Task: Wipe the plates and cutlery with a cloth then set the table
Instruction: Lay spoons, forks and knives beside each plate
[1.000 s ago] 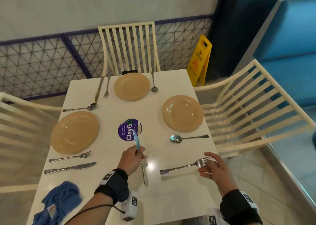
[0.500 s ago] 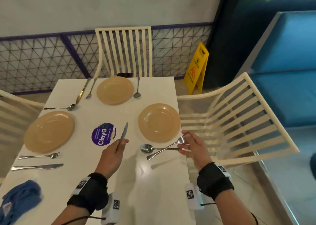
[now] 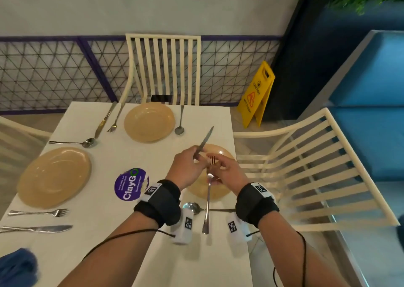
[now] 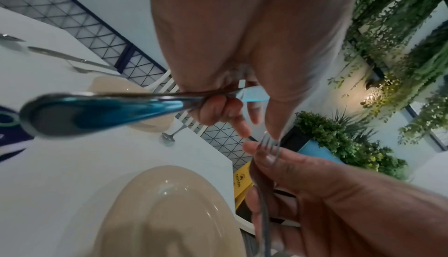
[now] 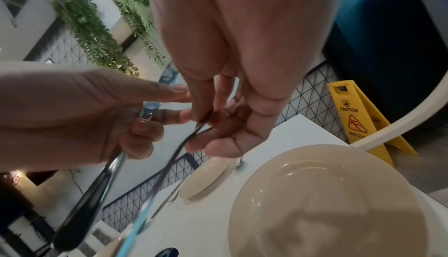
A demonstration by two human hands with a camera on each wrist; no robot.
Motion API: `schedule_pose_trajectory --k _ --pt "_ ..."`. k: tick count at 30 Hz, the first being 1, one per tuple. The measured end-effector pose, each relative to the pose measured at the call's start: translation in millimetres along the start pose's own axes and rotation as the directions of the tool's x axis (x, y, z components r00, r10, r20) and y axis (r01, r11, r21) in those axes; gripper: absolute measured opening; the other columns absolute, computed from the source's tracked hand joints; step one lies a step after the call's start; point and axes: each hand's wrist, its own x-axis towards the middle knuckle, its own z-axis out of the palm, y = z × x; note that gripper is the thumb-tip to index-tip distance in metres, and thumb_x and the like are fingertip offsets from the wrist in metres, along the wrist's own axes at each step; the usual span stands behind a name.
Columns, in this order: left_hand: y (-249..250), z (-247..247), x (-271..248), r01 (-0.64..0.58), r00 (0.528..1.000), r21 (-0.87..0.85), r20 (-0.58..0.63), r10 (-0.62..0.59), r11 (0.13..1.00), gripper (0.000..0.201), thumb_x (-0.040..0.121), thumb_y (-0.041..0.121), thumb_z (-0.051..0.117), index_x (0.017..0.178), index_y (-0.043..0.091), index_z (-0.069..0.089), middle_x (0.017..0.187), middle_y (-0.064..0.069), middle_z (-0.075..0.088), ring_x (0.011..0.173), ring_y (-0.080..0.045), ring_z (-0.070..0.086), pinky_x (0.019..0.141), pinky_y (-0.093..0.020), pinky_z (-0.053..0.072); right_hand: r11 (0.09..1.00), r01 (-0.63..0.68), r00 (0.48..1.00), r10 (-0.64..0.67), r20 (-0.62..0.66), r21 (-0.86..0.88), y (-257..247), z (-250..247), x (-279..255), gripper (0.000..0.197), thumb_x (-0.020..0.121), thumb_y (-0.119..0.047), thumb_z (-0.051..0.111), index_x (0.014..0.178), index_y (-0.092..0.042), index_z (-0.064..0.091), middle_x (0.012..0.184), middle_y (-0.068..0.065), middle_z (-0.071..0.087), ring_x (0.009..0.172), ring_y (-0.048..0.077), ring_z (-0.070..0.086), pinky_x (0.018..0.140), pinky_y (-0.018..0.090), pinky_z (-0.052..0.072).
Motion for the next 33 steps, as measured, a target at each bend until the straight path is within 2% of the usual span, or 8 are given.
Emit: schedule_pose_trajectory --k 4,8,11,15,19,24,31,33 --pt "-9 -5 28 0.004 1.0 0.047 0.026 -0.006 0.999 0.019 0.09 0.03 0.071 0.109 0.025 0.069 0.101 0.005 0.071 0.096 -0.01 0.063 0.081 -0.018 0.045 0.997 0.017 1.0 -0.016 0.016 -0.074 0 0 23 0.039 0.093 0.0 0.065 0.129 -0.014 0.061 0.084 0.009 0.055 0.059 0.012 0.065 0.055 0.022 0.054" --pt "-12 -11 54 0.008 1.0 0.07 -0.003 -0.008 0.998 0.006 0.09 0.024 0.069 0.09 0.021 0.074 0.092 0.007 0.074 0.089 -0.007 0.065 0.077 -0.018 0.043 0.996 0.012 0.999 -0.009 0.036 -0.093 -1 -6 45 0.037 0.09 -0.009 0.072 0.124 -0.017 0.062 0.082 0.011 0.063 0.063 0.022 0.067 0.058 0.028 0.055" --pt "-14 -19 80 0.03 0.997 0.064 -0.079 -0.025 0.997 0.013 0.094 0.028 0.062 0.095 0.018 0.071 0.095 0.005 0.073 0.093 -0.013 0.065 0.081 -0.023 0.047 0.995 -0.049 0.996 0.056 0.068 -0.089 -4 -20 63 0.022 0.091 -0.008 0.07 0.111 -0.017 0.064 0.073 0.01 0.065 0.057 0.02 0.064 0.054 0.024 0.052" --pt "-24 -35 113 0.174 0.964 -0.017 -0.199 -0.174 0.985 0.021 0.094 0.032 0.056 0.103 0.017 0.069 0.096 -0.001 0.07 0.096 -0.027 0.064 0.09 -0.043 0.053 0.93 -0.095 0.994 0.108 0.018 -0.356 -5 -53 94 0.01 0.091 -0.019 0.071 0.099 -0.014 0.071 0.071 0.0 0.066 0.056 0.01 0.06 0.06 0.021 0.051" --pt "-40 -41 145 0.287 0.927 -0.079 -0.228 -0.298 0.955 0.007 0.085 0.02 0.066 0.091 0.019 0.069 0.094 -0.001 0.07 0.099 -0.028 0.064 0.087 -0.036 0.051 0.875 -0.061 0.998 0.058 -0.022 -0.481 -6 -84 134 0.01 0.09 -0.022 0.072 0.097 -0.016 0.072 0.084 -0.001 0.066 0.065 0.008 0.06 0.066 0.02 0.047" --pt "-63 -21 174 0.355 0.906 -0.026 -0.237 -0.351 0.934 0.016 0.084 0.016 0.07 0.1 0.018 0.068 0.11 -0.005 0.07 0.102 -0.027 0.063 0.1 -0.039 0.05 0.724 -0.013 1.0 0.015 -0.004 -0.689 3 -98 181 0.011 0.091 -0.022 0.067 0.101 -0.021 0.072 0.101 -0.001 0.067 0.09 0.014 0.059 0.082 0.026 0.044" --pt "-91 14 200 0.361 0.91 0.169 -0.281 -0.306 0.917 0.011 0.088 0.02 0.062 0.097 0.023 0.067 0.106 -0.005 0.072 0.1 -0.03 0.064 0.089 -0.03 0.047 0.489 0.054 0.998 0.009 0.067 -0.871 31 -103 222 0.024 0.095 -0.013 0.055 0.113 -0.022 0.07 0.117 0.005 0.057 0.107 0.024 0.058 0.089 0.031 0.048" --pt "-97 19 204 0.381 0.905 0.172 -0.268 -0.329 0.908 0.009 0.087 0.019 0.065 0.094 0.025 0.066 0.103 -0.004 0.073 0.099 -0.029 0.066 0.093 -0.033 0.05 0.442 0.072 0.995 0.03 0.095 -0.894 40 -104 228 0.025 0.095 -0.014 0.055 0.115 -0.022 0.069 0.119 0.005 0.056 0.109 0.025 0.057 0.09 0.032 0.048"
